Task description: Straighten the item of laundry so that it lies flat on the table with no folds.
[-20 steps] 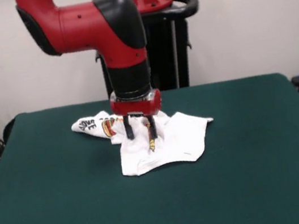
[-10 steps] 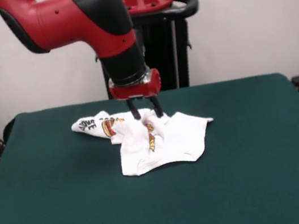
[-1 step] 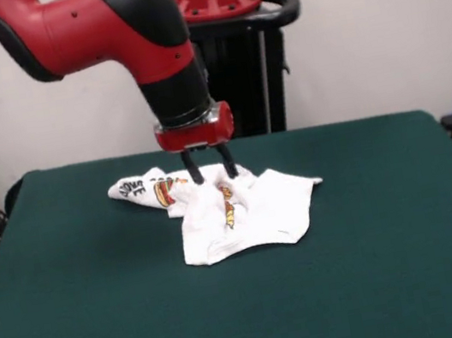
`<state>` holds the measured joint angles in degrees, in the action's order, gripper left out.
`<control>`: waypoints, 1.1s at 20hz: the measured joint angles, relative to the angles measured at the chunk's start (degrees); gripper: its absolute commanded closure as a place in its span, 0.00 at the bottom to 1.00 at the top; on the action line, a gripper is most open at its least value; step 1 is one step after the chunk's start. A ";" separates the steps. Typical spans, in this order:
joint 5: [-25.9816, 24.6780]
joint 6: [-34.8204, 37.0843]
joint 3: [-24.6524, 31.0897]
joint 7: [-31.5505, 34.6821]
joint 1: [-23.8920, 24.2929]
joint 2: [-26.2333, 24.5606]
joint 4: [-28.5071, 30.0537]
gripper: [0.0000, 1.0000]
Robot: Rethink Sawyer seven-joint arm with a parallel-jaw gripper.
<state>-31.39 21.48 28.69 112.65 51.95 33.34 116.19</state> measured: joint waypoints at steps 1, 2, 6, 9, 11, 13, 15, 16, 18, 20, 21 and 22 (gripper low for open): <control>-0.46 0.00 0.17 -0.07 0.49 0.00 -0.06 0.00; -1.46 0.00 0.49 -0.20 1.48 0.00 -0.30 0.00; -5.53 0.00 1.69 -1.32 4.76 -0.15 -1.72 0.00; -8.50 0.01 3.30 -3.93 8.03 -1.17 -3.19 0.00; -9.49 0.02 4.52 -6.06 10.18 -2.46 -3.94 0.00; -9.83 0.50 6.44 -9.62 13.44 -5.05 -4.79 0.00; -9.51 1.76 8.46 -13.77 17.03 -8.47 -5.57 0.00; -8.89 3.23 9.41 -16.66 19.12 -10.98 -6.04 0.00; -7.38 6.99 10.61 -22.15 22.39 -15.55 -6.59 0.00; -6.26 10.46 11.04 -26.45 24.31 -18.81 -6.61 0.00; -5.79 12.05 11.16 -28.24 24.91 -20.09 -6.62 0.00; -5.02 14.21 11.37 -30.70 25.60 -21.80 -6.64 0.00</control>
<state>-36.40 35.69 40.06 81.95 77.55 11.55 109.56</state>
